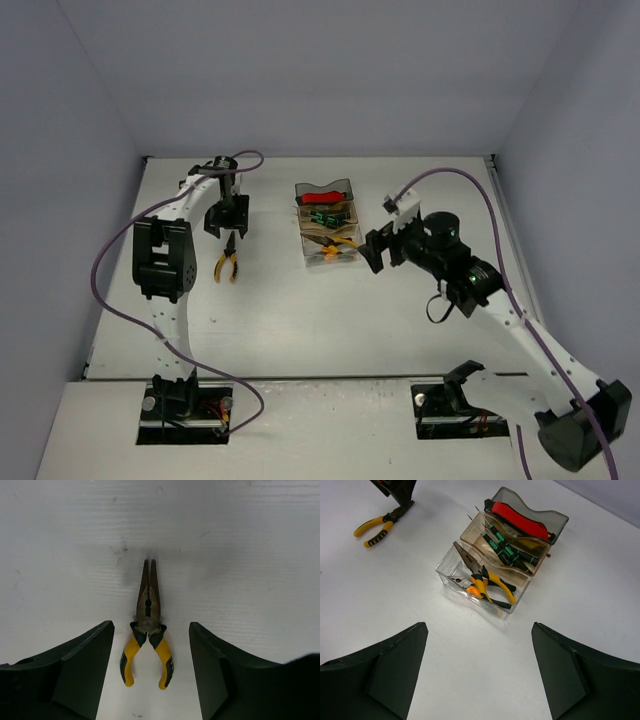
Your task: Sort the tools into containers
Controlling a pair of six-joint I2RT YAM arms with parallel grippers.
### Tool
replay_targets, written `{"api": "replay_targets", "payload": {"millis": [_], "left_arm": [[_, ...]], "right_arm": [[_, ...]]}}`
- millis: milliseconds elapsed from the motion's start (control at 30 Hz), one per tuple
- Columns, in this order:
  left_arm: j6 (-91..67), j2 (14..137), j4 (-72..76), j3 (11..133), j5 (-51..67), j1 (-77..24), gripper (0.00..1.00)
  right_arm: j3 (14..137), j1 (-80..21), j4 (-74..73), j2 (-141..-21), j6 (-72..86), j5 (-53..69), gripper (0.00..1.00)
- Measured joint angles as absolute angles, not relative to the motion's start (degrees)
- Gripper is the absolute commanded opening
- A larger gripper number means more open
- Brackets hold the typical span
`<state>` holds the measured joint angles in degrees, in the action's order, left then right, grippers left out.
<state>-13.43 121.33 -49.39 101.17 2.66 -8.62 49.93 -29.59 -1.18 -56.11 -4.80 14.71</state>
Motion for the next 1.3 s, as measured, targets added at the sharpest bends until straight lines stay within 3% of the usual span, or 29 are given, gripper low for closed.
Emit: {"api": "replay_targets", "payload": {"millis": [133, 333, 400, 500, 533, 900, 1300], "left_arm": [[-13.45, 125.19, -50.93, 102.37, 2.21, -8.60, 0.56], [-13.47, 126.50, -52.47, 102.50, 1.91, -8.47, 0.45], [-13.45, 126.58, -52.60, 102.50, 1.93, -8.45, 0.33], [-13.47, 126.75, -52.68, 102.50, 2.58, -8.45, 0.02], [-13.46, 126.76, -52.73, 102.48, 2.89, -8.45, 0.00], [-16.66, 122.42, -52.04, 98.17, 6.89, -8.08, 0.00], [-27.70, 88.77, -31.12, 83.31, 17.41, -12.66, 0.00]], "right_arm": [[47.35, -29.67, -1.52, -50.34, -3.23, 14.55, 0.83], [45.23, -29.67, -2.00, -47.94, -2.15, 14.48, 0.83], [44.77, -29.67, -2.19, -47.86, -1.94, 14.40, 0.83], [44.48, -29.67, -2.58, -47.86, -1.71, 14.33, 0.84], [44.47, -29.67, -2.63, -47.86, -1.68, 14.33, 0.84], [44.45, -29.67, -2.78, -47.37, -1.67, 13.68, 0.84], [43.87, -29.67, -2.84, -45.76, -1.58, 12.05, 0.84]]}}
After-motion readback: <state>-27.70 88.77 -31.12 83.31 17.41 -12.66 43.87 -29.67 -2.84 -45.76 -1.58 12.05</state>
